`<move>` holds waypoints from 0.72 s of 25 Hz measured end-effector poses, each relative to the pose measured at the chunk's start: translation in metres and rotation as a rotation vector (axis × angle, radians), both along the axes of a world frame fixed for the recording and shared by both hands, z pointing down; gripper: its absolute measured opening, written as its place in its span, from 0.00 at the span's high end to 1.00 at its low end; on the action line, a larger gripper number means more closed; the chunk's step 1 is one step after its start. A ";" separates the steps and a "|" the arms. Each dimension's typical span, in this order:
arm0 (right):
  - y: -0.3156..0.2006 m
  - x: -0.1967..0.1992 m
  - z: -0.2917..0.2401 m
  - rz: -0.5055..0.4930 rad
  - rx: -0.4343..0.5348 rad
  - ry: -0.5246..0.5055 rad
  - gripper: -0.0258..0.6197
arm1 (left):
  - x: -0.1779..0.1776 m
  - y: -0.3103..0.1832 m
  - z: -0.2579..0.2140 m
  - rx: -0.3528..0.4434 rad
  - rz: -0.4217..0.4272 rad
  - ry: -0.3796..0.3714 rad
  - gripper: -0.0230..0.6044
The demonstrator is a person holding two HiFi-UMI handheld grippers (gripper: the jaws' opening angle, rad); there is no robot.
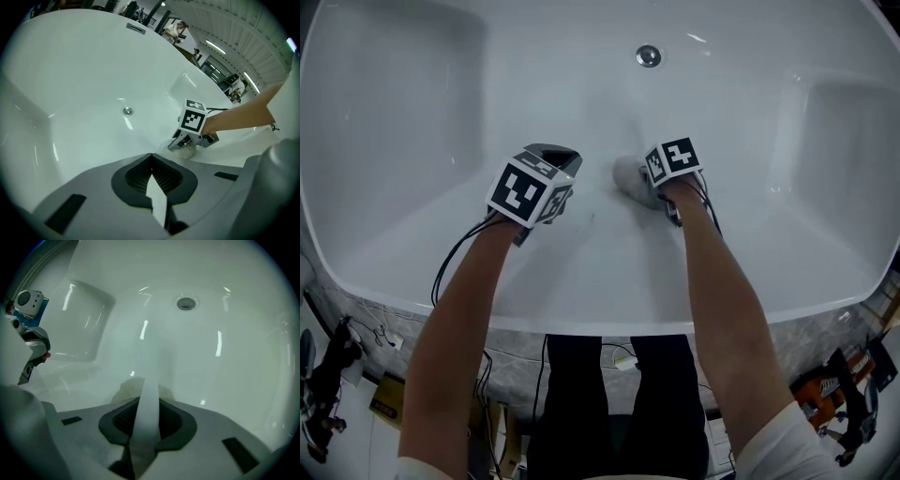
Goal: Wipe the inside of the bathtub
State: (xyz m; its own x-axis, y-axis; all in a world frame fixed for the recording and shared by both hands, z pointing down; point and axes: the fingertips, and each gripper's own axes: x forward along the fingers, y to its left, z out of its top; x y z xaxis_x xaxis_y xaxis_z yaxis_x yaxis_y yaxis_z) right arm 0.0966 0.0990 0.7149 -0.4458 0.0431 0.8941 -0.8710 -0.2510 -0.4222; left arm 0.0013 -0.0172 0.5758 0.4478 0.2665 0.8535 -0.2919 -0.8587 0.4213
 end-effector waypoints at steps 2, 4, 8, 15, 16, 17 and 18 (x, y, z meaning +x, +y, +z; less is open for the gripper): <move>0.011 0.015 0.003 0.013 -0.001 -0.002 0.82 | 0.017 0.011 0.004 -0.003 0.009 0.003 0.94; 0.021 0.030 0.005 0.023 -0.001 -0.003 0.82 | 0.035 0.024 0.008 -0.018 0.022 0.005 0.94; 0.045 0.069 0.005 0.027 -0.005 0.010 0.82 | 0.069 0.051 0.012 -0.039 0.037 0.015 0.94; 0.096 0.140 0.002 0.047 -0.023 0.057 0.82 | 0.114 0.093 0.009 -0.056 0.075 0.035 0.94; 0.104 0.150 0.003 0.048 -0.025 0.062 0.82 | 0.121 0.100 0.011 -0.058 0.082 0.035 0.94; 0.112 0.162 0.005 0.049 -0.027 0.067 0.82 | 0.129 0.105 0.013 -0.060 0.088 0.034 0.94; 0.119 0.174 0.006 0.051 -0.029 0.072 0.82 | 0.138 0.110 0.014 -0.061 0.094 0.035 0.94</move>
State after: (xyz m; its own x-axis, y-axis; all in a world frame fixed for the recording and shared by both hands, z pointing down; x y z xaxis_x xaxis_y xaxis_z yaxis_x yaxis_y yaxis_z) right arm 0.2706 0.2182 0.7207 -0.3824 0.0478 0.9228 -0.8847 -0.3072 -0.3507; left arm 0.1391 0.0931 0.5901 0.4479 0.3599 0.8185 -0.1955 -0.8538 0.4824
